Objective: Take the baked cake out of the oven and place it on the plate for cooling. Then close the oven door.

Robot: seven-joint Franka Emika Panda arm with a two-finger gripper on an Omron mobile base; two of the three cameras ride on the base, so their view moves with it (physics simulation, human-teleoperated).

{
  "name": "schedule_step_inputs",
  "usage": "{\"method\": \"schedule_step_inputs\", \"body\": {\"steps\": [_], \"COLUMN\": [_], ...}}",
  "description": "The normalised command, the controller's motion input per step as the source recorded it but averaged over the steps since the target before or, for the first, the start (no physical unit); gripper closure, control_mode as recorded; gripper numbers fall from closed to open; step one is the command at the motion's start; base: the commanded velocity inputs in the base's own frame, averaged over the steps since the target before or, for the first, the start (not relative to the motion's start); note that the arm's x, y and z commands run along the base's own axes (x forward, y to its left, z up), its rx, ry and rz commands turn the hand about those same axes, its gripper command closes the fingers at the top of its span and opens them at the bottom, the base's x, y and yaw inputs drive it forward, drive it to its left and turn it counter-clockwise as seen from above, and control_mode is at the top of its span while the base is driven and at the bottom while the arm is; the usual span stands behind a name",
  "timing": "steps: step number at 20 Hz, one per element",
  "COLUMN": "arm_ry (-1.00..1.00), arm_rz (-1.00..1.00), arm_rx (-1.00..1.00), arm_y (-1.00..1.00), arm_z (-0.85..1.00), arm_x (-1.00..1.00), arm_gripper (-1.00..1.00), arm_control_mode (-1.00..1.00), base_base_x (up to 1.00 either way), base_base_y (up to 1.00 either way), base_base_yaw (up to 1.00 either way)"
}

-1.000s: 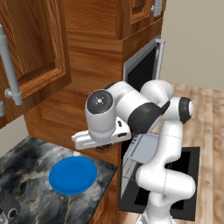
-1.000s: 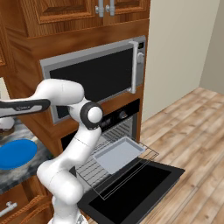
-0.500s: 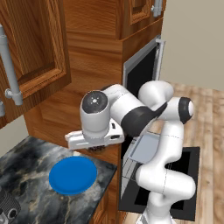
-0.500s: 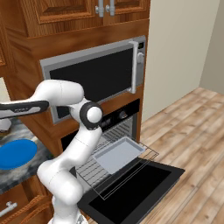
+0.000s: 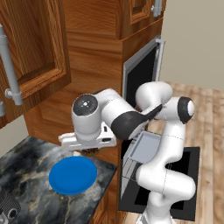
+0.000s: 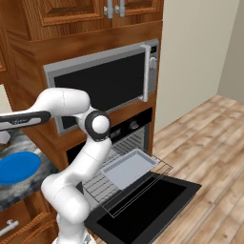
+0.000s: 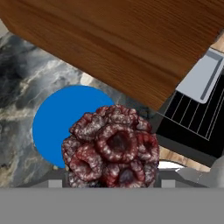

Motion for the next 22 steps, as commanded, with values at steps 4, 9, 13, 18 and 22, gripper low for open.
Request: {"method": "schedule_step_inputs", "body": {"steps": [4,9,13,18,22], "arm_ry": [0.00,0.00,0.00,-0.01,-0.02], "arm_rz": [-0.25,-0.24,-0.23,-0.24,-0.24], "arm_rx": [0.09,0.08,0.08,0.08,0.09], "arm_y": [0.12,0.09,0.06,0.07,0.09], "arm_z": [-0.34,-0.34,-0.37,-0.38,-0.41], "arm_x": [-0.10,-0.08,-0.14,-0.08,-0.02], "arm_gripper": [1.00,1.00,1.00,1.00,1.00], "arm_control_mode": [-1.00,-1.00,-1.00,-1.00,-1.00], "base_base_x": [0.00,0.00,0.00,0.00,0.00], "base_base_y": [0.00,0.00,0.00,0.00,0.00], "base_base_yaw": [0.00,0.00,0.00,0.00,0.00]}}
